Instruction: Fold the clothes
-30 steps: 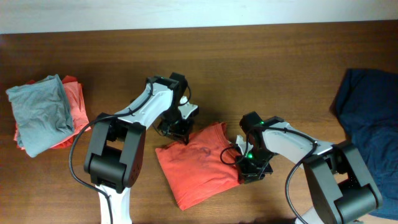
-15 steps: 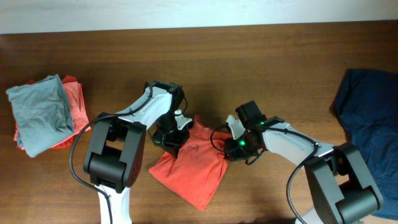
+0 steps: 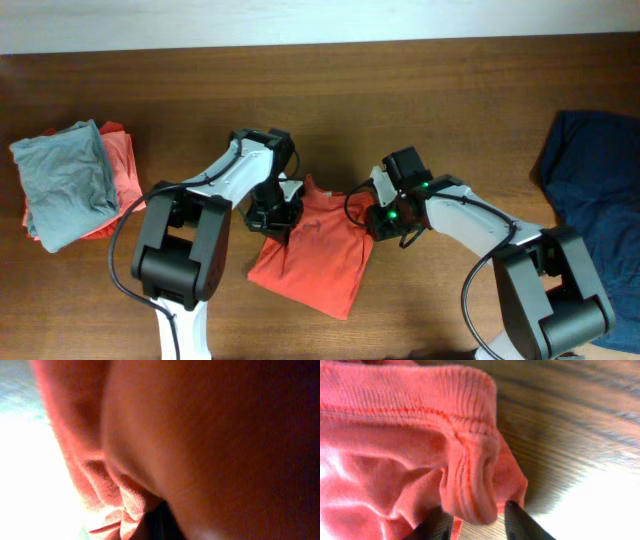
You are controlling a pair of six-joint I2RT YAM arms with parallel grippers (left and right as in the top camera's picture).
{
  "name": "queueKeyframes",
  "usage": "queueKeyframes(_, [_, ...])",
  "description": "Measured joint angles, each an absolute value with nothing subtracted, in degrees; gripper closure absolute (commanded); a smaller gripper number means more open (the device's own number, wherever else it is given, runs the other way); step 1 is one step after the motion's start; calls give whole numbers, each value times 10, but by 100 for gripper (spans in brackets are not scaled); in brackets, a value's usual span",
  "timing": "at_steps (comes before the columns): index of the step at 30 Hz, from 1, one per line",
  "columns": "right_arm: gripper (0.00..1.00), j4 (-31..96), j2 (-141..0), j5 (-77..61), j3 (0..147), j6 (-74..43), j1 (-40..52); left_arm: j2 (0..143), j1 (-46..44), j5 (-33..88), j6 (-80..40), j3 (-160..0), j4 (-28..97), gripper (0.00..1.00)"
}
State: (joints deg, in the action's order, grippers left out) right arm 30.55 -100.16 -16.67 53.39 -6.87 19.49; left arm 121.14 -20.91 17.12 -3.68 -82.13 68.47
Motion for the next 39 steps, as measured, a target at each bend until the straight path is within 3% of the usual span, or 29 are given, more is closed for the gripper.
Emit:
queueKeyframes(3, [56, 314, -1004, -158, 540, -67, 188, 1200, -201, 160, -43, -821, 661, 92])
queueKeyframes(6, [55, 321, -1004, -153, 542, -65, 187, 1178, -194, 138, -47, -822, 632, 58])
queueKeyframes(12, [55, 329, -1004, -148, 543, -62, 187, 1117, -192, 110, -57, -827, 614, 32])
queueKeyframes(27, [54, 336, -1004, -145, 545, -62, 187, 1123, -192, 122, 48, -829, 576, 28])
queueKeyframes(34, [54, 341, -1004, -144, 546, -62, 187, 1195, -192, 190, 103, -830, 563, 28])
queueKeyframes(39, [54, 344, -1004, -143, 546, -62, 187, 1202, -189, 229, 136, -834, 558, 40])
